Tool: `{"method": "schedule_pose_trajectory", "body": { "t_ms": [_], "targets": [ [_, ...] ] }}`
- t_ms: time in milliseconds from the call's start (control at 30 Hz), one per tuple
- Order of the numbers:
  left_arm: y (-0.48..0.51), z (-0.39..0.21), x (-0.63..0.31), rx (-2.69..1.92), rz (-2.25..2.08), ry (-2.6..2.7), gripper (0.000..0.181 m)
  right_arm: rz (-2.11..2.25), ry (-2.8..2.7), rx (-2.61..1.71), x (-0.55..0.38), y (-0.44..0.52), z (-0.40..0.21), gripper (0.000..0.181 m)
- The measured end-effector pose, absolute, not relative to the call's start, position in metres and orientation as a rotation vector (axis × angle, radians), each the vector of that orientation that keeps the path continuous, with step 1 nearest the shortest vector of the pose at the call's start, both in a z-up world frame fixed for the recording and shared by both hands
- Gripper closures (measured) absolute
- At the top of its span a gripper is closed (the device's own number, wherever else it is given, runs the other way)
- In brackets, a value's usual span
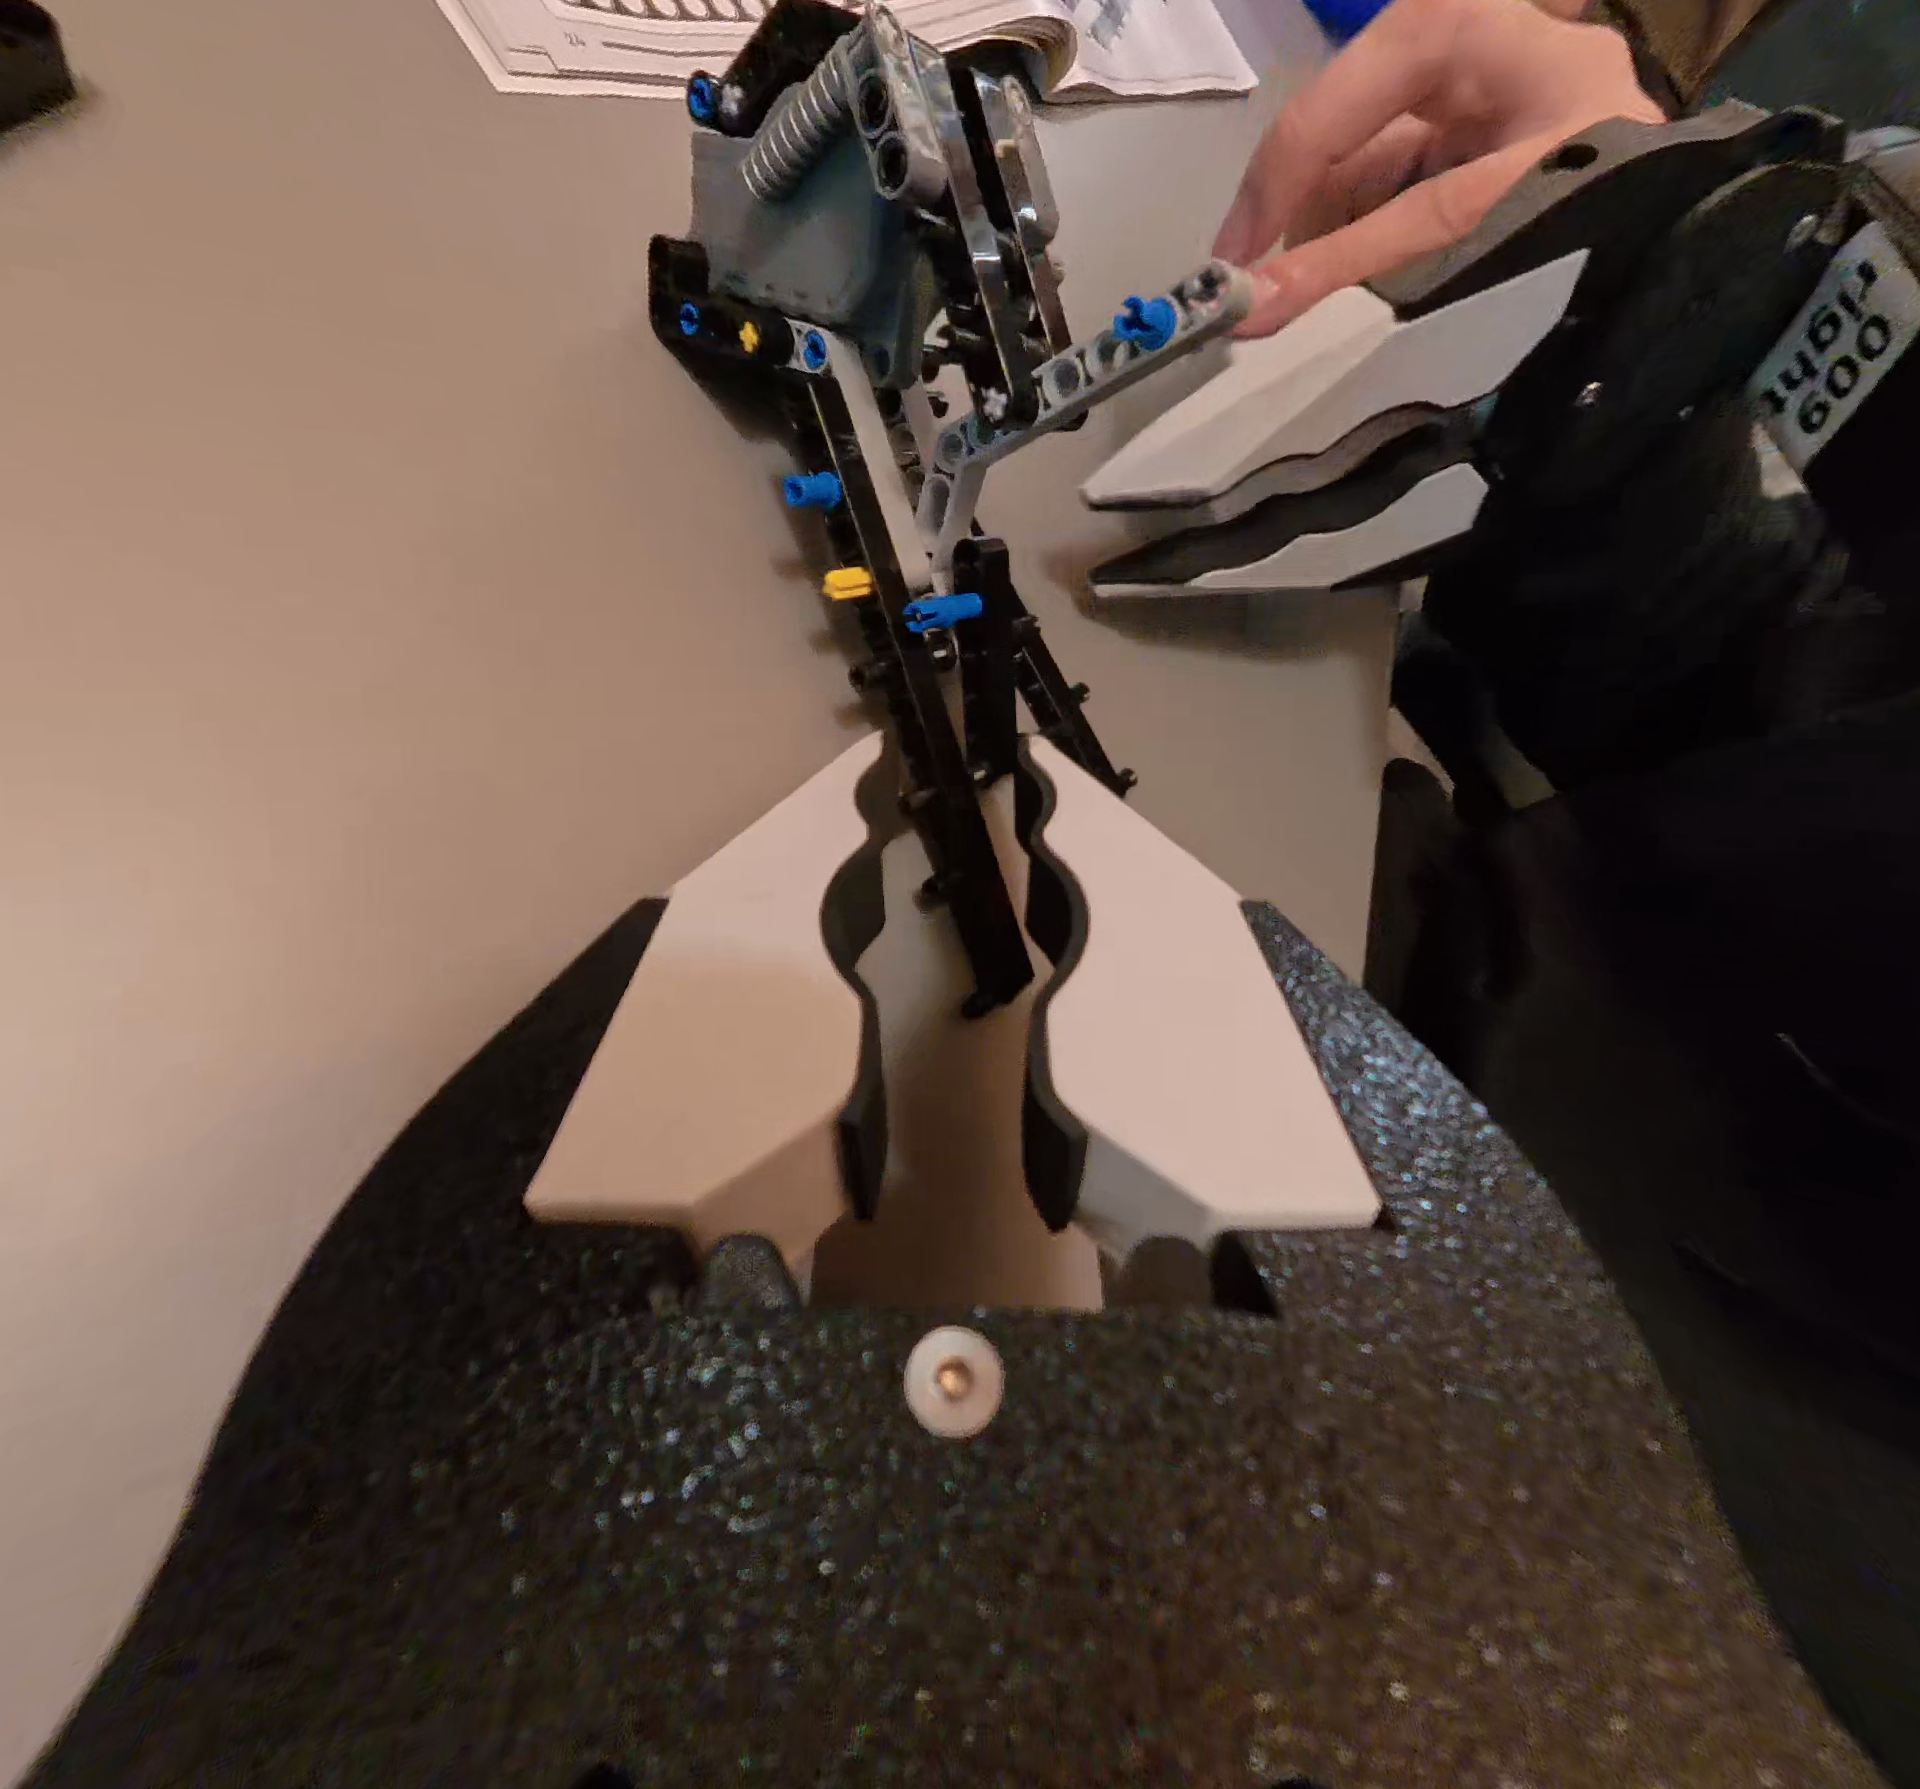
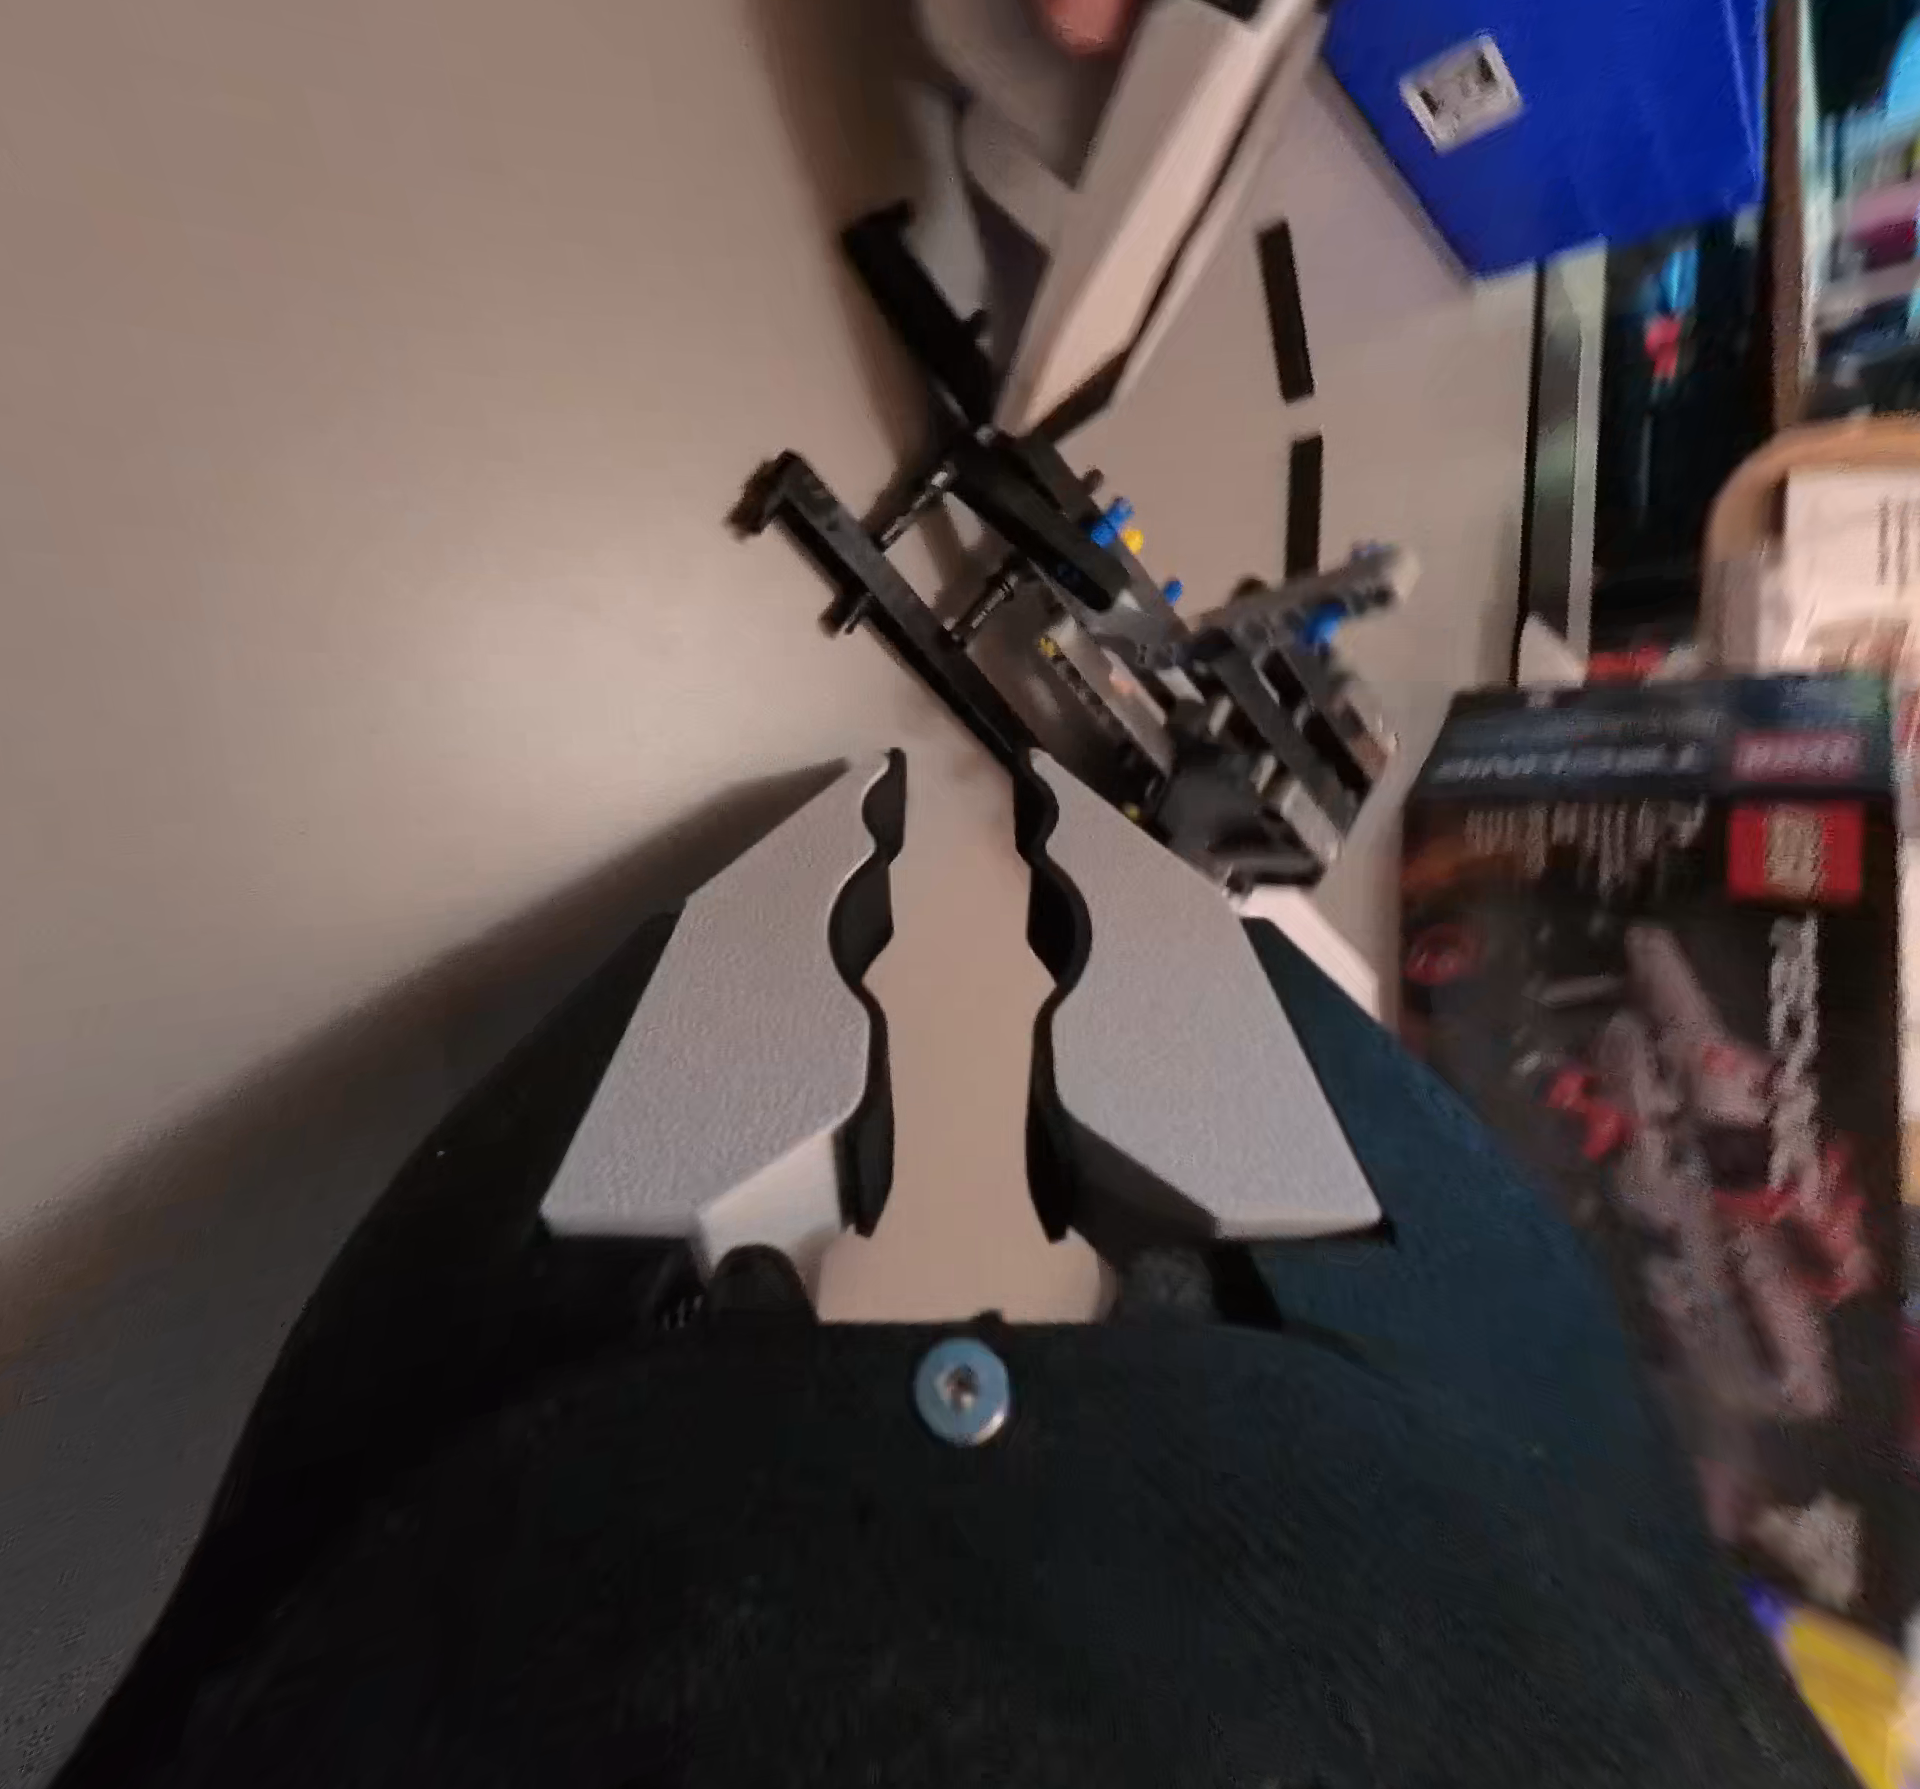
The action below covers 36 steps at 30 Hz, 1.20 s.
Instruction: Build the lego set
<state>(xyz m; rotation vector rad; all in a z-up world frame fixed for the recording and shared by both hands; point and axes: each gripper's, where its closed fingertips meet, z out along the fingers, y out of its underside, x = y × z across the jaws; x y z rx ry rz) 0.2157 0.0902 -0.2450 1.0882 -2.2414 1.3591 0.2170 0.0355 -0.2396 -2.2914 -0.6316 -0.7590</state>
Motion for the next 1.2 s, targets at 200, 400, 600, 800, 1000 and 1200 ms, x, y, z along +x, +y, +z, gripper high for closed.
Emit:
{"method": "schedule_pose_trajectory", "body": {
  "t_ms": [200, 400, 600, 800, 1000, 1200],
  "targets": [
    [0.078, -0.241, 0.218, 1.235, 1.43, -2.106, 0.164, -0.586, 0.229, -2.288, 0.216, 0.036, -0.227, 0.143],
    [0.055, -0.231, 0.204, 1.08, 1.486, -2.099, 0.165, -0.463, 0.383, -2.392, 0.201, 0.04, -0.25, 0.113],
    [0.072, -0.219, 0.212, 0.84, 1.636, -2.439, 0.156, -0.369, 0.403, -2.374, 0.205, 0.022, -0.252, 0.123],
    [0.061, -0.227, 0.199, 0.349, 1.621, -2.861, 0.129, -0.25, 0.439, -2.318, 0.199, -0.005, -0.232, 0.123],
    [0.047, -0.243, 0.212, 0.884, 1.385, -2.655, 0.137, -0.289, 0.757, -2.16, 0.229, -0.021, -0.231, 0.128],
    [0.029, -0.244, 0.197, 1.129, 1.319, -2.215, 0.15, -0.215, 0.777, -2.202, 0.223, -0.013, -0.247, 0.14]
  ]
}}
